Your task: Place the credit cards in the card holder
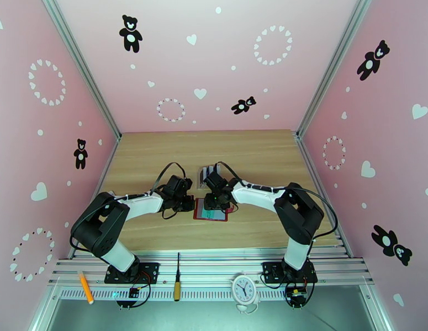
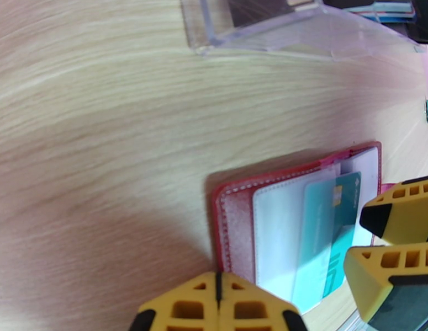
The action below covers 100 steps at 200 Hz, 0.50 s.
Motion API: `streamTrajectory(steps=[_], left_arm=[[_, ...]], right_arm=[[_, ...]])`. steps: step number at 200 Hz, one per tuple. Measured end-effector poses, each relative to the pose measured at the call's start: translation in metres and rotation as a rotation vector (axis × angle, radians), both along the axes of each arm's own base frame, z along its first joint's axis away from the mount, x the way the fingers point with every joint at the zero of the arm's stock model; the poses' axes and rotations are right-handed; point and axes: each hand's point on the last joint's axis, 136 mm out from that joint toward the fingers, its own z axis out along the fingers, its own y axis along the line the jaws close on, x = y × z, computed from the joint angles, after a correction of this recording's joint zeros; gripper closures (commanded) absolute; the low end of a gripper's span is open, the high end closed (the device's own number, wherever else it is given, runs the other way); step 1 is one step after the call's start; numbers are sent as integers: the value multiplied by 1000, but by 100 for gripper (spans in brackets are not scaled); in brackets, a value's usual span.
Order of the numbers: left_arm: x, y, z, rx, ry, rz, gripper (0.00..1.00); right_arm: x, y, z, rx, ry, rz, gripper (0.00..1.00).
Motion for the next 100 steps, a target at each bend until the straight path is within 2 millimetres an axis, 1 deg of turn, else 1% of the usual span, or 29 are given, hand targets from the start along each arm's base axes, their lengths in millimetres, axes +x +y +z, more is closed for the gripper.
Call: streamTrajectory(steps=[100], left_arm=[[0,0,0,0,0,0,94]], right_arm=[[1,-4,-3,-6,5,-7,56]])
